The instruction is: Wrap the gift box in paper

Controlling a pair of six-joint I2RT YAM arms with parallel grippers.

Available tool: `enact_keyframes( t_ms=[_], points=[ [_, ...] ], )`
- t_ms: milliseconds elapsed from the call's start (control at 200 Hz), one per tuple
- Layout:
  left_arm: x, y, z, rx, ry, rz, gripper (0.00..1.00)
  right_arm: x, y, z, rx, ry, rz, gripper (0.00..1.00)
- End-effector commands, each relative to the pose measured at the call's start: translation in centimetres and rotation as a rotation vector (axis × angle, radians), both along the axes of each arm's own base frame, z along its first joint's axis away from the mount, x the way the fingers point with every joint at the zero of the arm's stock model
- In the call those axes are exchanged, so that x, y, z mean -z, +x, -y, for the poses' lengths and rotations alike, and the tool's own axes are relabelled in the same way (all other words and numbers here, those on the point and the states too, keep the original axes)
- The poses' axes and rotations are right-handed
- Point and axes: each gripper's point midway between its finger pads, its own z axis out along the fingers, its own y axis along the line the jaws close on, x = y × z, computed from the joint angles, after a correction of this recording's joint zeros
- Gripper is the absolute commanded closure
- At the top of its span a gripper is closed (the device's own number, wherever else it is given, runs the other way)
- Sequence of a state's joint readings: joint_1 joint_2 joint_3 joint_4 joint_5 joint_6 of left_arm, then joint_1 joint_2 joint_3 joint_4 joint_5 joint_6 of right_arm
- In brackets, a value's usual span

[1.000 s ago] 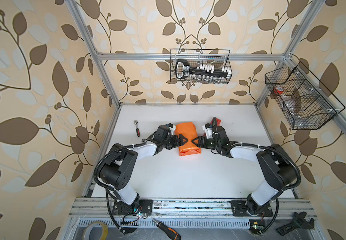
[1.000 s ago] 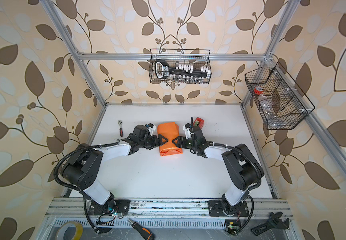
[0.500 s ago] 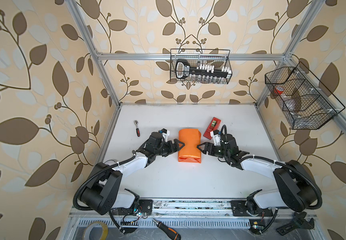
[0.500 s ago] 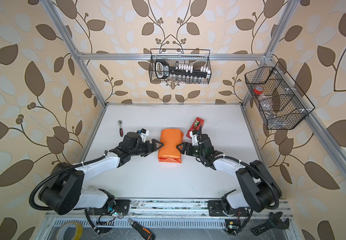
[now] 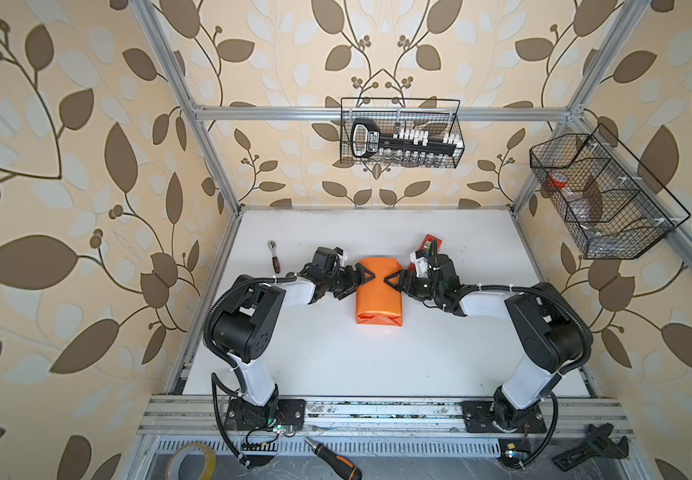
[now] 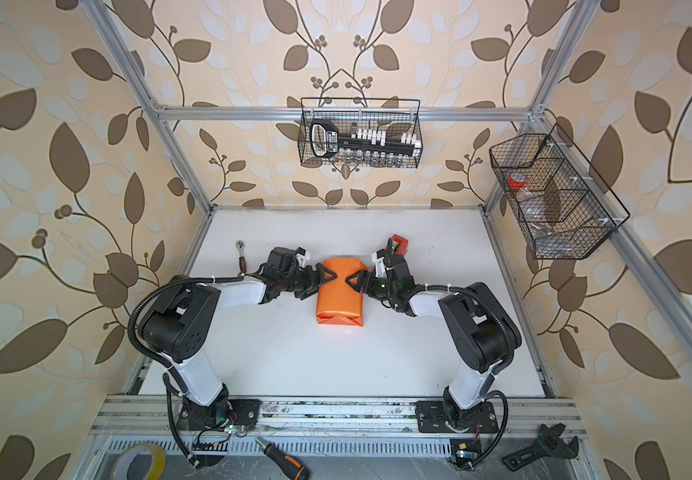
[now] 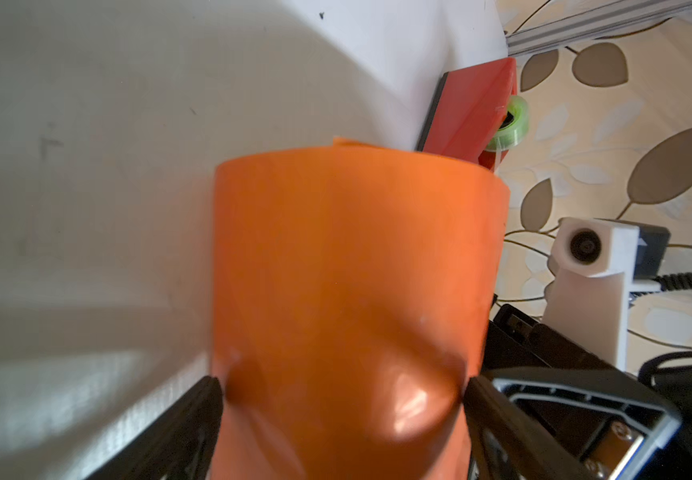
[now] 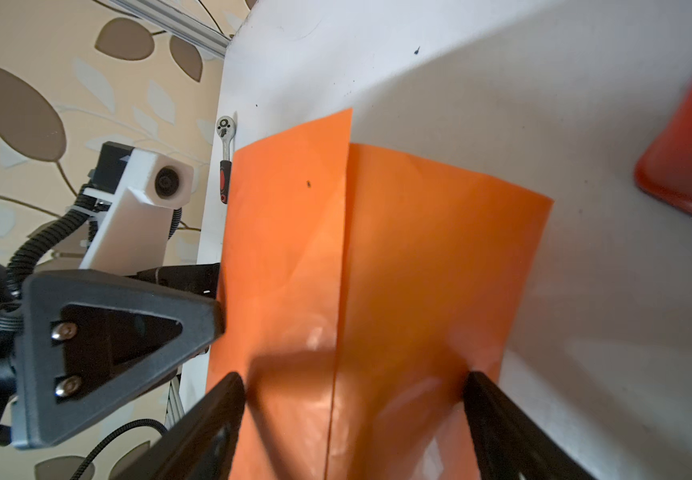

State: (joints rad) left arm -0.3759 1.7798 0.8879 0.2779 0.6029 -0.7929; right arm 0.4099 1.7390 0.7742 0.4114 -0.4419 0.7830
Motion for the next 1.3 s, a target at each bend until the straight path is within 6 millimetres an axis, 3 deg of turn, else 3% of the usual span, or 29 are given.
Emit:
enact_keyframes(
  t_ms=[0, 300, 690, 910, 1294],
  points=[
    [-3.9, 1.6, 1.5, 0.036, -0.095, 0.091, 0.08, -2.1, 1.0, -1.1, -0.017, 0.056, 0.043, 0.16],
    [-7.7, 1.7, 2.3, 0.07, -0.16, 0.151, 0.07, -5.0, 1.3, -1.6, -0.019, 0.085, 0.084, 0.17],
    [-11.0, 1.0, 2.1, 0.082, -0.18, 0.204, 0.06, -9.1, 1.1, -2.3, -0.027, 0.101, 0.156, 0.17],
    [-12.0, 0.5, 1.9, 0.084, -0.178, 0.229, 0.06, -10.0, 0.7, -2.3, -0.023, 0.107, 0.17, 0.18],
    [-13.1, -0.4, 1.7, 0.096, -0.168, 0.271, 0.11, -10.5, -0.1, -2.8, -0.012, 0.103, 0.198, 0.28]
  ],
)
